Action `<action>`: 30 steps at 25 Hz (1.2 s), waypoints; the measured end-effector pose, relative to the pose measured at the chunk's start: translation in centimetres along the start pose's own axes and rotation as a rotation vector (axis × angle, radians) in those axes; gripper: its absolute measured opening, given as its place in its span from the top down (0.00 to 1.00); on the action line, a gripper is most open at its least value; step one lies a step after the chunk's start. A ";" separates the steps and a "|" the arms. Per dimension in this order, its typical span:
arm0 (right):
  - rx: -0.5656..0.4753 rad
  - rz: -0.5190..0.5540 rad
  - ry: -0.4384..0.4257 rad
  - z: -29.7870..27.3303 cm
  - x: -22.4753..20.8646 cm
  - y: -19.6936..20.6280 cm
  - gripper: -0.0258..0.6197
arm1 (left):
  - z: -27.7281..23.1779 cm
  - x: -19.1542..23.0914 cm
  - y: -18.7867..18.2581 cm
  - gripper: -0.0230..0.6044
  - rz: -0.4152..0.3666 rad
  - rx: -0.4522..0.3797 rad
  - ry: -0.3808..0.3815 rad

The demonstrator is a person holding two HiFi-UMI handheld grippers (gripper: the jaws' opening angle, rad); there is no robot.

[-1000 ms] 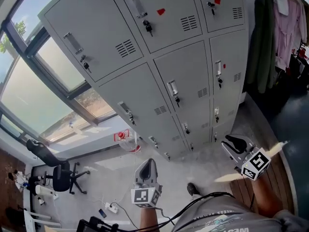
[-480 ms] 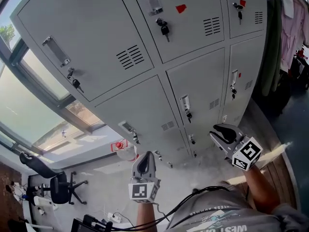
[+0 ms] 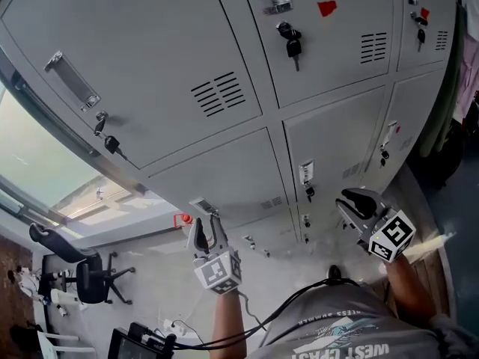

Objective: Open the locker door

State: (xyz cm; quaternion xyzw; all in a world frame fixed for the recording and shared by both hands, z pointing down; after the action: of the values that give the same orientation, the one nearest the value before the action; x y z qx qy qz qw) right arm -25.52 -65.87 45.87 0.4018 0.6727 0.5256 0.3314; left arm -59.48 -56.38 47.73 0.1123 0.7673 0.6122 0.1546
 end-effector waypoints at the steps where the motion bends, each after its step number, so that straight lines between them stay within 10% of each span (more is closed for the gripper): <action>1: 0.005 0.005 -0.001 -0.4 -0.3 0.0 0.82 | -0.9 0.8 0.2 0.72 0.003 0.003 -0.039; 11: 0.055 0.002 -0.001 -1.8 -2.3 1.6 0.82 | -3.6 2.6 -0.3 0.77 0.005 -0.051 -0.223; 30: 0.083 -0.022 0.001 -1.8 -1.2 2.9 0.82 | -1.1 2.1 0.3 0.78 0.036 -0.054 -0.176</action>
State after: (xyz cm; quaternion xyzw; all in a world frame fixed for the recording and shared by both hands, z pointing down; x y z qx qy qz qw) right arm -26.01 -67.37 49.14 0.4076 0.6984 0.4938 0.3197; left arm -61.84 -56.57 48.09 0.1753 0.7319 0.6230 0.2134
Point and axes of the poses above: the fingertips, and each gripper's own axes: z backward along the fingers, x to its left, y out of its underside, the point moved 1 cm from there along z, backward along the fingers, and after that the axes turned 10 degrees about x, right-handed, at the moved point
